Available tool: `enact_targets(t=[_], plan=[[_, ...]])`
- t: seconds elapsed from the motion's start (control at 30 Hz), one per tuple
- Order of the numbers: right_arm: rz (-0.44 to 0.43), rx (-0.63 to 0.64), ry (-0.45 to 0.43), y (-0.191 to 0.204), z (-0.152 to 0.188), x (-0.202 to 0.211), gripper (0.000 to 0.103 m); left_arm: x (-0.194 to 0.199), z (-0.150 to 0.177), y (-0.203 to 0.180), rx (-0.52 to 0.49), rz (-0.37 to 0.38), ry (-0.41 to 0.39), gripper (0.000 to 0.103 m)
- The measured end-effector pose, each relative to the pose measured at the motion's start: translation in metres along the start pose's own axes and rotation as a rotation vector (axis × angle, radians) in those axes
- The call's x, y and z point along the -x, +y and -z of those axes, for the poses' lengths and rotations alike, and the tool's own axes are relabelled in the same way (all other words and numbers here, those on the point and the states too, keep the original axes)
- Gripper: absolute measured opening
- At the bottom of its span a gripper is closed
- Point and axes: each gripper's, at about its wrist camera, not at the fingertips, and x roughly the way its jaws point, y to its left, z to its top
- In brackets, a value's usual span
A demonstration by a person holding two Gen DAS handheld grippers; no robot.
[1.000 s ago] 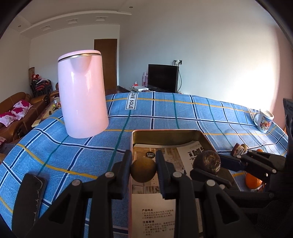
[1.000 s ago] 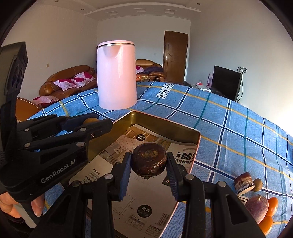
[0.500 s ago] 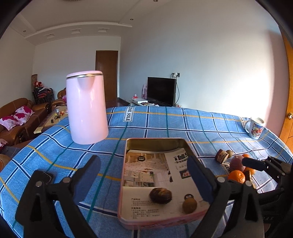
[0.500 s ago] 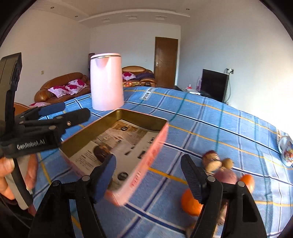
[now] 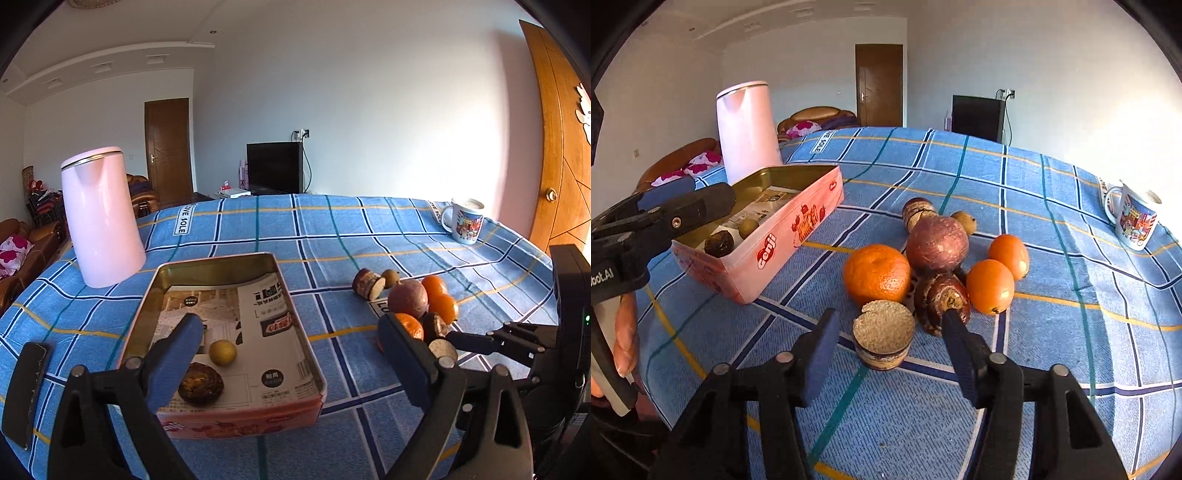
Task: Organize fruits
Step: 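Grasp the round cake-topped cup with the right tool while the left tool grasps an orange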
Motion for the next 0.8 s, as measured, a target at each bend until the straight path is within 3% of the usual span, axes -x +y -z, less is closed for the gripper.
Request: enact_targets(t=[0.1,0.17,0.37,0.5,0.67,0.8], plan=[[-0.005,0.029,0.03,0.003,0.001,-0.005,0.046,-0.004,0.001,-0.005,-0.006,0.003,0.011,0.098],[-0.008,0.039,0.049,0.004,0.002,-0.008,0.035,-0.006,0.003,-0.009,-0.011,0.009,0.016,0.098],[-0.005,0.023,-0.062,-0.002,0.01,0.013,0.035,-0.006,0.002,-0.026,-0.05,0.028,0.019,0.098],[0.062,-0.049,-0.151,-0.031,0.007,0.033,0.035,-0.015,-0.001,-0.045,-0.085,0.054,0.039,0.098],[0.084,-0.121,-0.154,-0.058,0.01,0.032,0.035,-0.036,-0.001,-0.069,-0.105,0.11,0.111,0.096],[0.052,-0.162,-0.155,-0.067,0.012,0.031,0.035,-0.054,0.0,-0.082,-0.132,0.125,0.186,0.087]])
